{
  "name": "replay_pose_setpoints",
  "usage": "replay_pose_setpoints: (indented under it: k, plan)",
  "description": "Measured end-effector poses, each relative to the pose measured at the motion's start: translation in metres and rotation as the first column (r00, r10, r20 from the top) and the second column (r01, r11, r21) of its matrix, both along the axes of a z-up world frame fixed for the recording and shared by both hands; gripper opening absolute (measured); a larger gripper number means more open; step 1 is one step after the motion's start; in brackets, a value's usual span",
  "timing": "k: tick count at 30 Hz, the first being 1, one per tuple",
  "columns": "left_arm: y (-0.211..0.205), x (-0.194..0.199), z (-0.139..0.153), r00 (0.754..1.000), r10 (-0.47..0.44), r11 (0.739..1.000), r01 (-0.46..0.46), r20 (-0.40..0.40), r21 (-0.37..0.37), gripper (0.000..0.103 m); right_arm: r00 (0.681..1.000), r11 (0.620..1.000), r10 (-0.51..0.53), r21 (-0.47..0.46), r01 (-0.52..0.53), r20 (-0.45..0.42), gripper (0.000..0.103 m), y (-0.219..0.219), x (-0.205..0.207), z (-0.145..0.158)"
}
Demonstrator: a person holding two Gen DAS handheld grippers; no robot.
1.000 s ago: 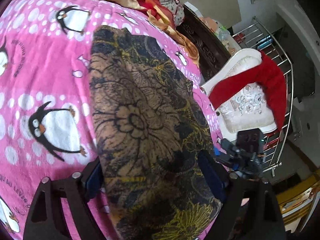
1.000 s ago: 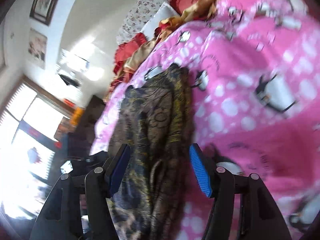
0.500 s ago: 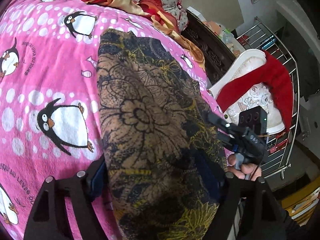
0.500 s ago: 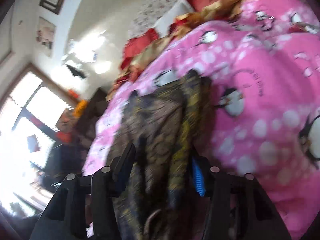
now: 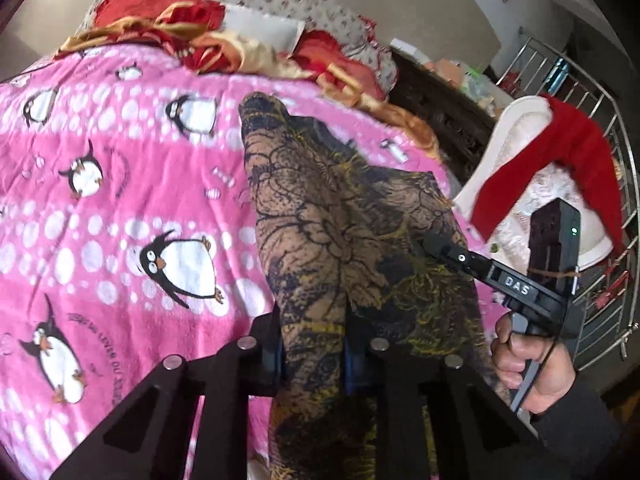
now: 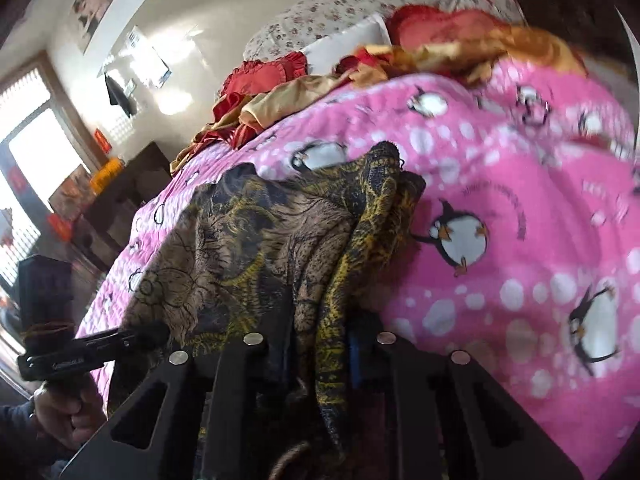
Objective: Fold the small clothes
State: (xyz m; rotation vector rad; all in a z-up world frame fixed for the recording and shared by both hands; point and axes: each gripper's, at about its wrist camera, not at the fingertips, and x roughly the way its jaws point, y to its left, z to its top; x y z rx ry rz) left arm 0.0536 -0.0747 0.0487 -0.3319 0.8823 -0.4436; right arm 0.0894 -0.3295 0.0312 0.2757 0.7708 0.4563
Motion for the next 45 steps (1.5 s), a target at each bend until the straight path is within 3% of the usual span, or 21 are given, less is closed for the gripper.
replay_pose_setpoints:
  k: [4, 8, 13, 18, 22, 24, 26, 28, 32, 35, 38, 41, 45]
  plan:
    - [0.031, -0.013, 0.018, 1.000, 0.001, 0.999, -0.001, 0.013, -0.033, 0.021, 1.000, 1.000, 0.025, 0.004, -0.025, 0.005, 0.024, 0.017, -0.006, 0.024]
    - [0.089, -0.018, 0.030, 0.999, 0.049, 0.997, -0.049, -0.005, -0.053, 0.021, 0.996, 0.995, 0.092, 0.050, -0.091, -0.019, 0.024, 0.061, -0.001, 0.035]
    - [0.161, -0.019, 0.037, 0.994, 0.105, 0.994, -0.105, -0.016, 0.017, 0.021, 0.983, 0.981, 0.183, 0.064, -0.181, -0.026, 0.024, 0.133, 0.008, 0.038]
    - [0.190, -0.013, 0.018, 0.991, 0.135, 0.990, -0.135, -0.009, 0.048, 0.024, 0.975, 0.974, 0.218, 0.065, -0.215, -0.037, 0.024, 0.180, 0.026, 0.021]
    - [0.194, 0.001, -0.025, 0.982, 0.155, 0.987, -0.149, -0.110, 0.058, 0.035, 0.973, 0.984, 0.176, 0.025, -0.174, -0.149, 0.030, 0.184, 0.049, -0.021]
    - [0.203, -0.006, -0.021, 0.981, 0.166, 0.986, -0.166, -0.097, 0.013, 0.037, 0.968, 0.986, 0.155, 0.089, -0.140, -0.197, 0.032, 0.171, 0.052, -0.031]
    - [0.212, -0.013, -0.011, 0.982, 0.179, 0.984, -0.178, -0.063, 0.017, 0.040, 0.969, 0.985, 0.133, 0.132, -0.107, -0.209, 0.033, 0.159, 0.046, -0.025]
    - [0.223, -0.022, 0.005, 0.977, 0.213, 0.977, -0.213, -0.008, 0.024, 0.040, 0.977, 0.991, 0.118, 0.088, -0.104, -0.177, 0.033, 0.151, 0.035, -0.009]
    - [0.227, -0.018, 0.032, 0.962, 0.266, 0.963, -0.262, 0.068, -0.061, 0.041, 0.997, 0.993, 0.056, -0.098, -0.061, -0.057, 0.033, 0.159, 0.003, 0.036]
    - [0.204, 0.000, 0.032, 0.957, 0.281, 0.960, -0.282, 0.071, -0.009, 0.041, 0.999, 0.987, 0.031, -0.157, -0.029, 0.010, 0.033, 0.191, -0.019, 0.057]
    - [0.190, 0.021, 0.013, 0.949, 0.314, 0.948, -0.315, 0.020, 0.043, 0.040, 0.998, 0.972, 0.053, -0.229, -0.059, -0.030, 0.030, 0.230, -0.029, 0.045]
    - [0.188, 0.030, -0.016, 0.933, 0.357, 0.932, -0.352, -0.037, 0.090, 0.040, 0.997, 0.913, -0.006, -0.407, -0.028, -0.082, 0.024, 0.247, -0.031, 0.009]
    - [0.186, 0.033, -0.031, 0.928, 0.371, 0.925, -0.368, -0.023, 0.090, 0.044, 0.999, 0.898, 0.044, -0.438, -0.049, -0.022, 0.023, 0.239, -0.039, -0.009]
